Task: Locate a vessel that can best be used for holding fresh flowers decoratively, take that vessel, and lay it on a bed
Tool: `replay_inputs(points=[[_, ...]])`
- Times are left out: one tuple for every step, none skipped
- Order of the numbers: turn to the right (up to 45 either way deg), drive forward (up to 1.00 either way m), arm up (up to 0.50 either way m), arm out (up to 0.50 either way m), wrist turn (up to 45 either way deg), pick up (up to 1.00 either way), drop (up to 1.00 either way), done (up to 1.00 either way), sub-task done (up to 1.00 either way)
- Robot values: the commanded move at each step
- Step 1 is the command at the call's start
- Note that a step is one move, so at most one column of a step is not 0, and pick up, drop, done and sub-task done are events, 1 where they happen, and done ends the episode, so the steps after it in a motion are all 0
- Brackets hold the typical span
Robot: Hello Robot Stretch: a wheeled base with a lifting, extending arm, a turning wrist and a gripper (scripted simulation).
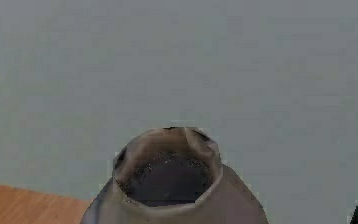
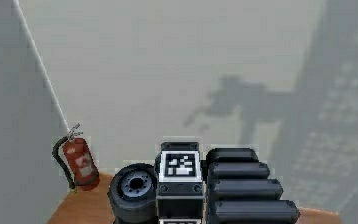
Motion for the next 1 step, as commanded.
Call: replay_inputs(points=[[-3.0, 0.00, 0.00, 0.00, 0.0, 0.00, 0.00, 0.00, 0.00]])
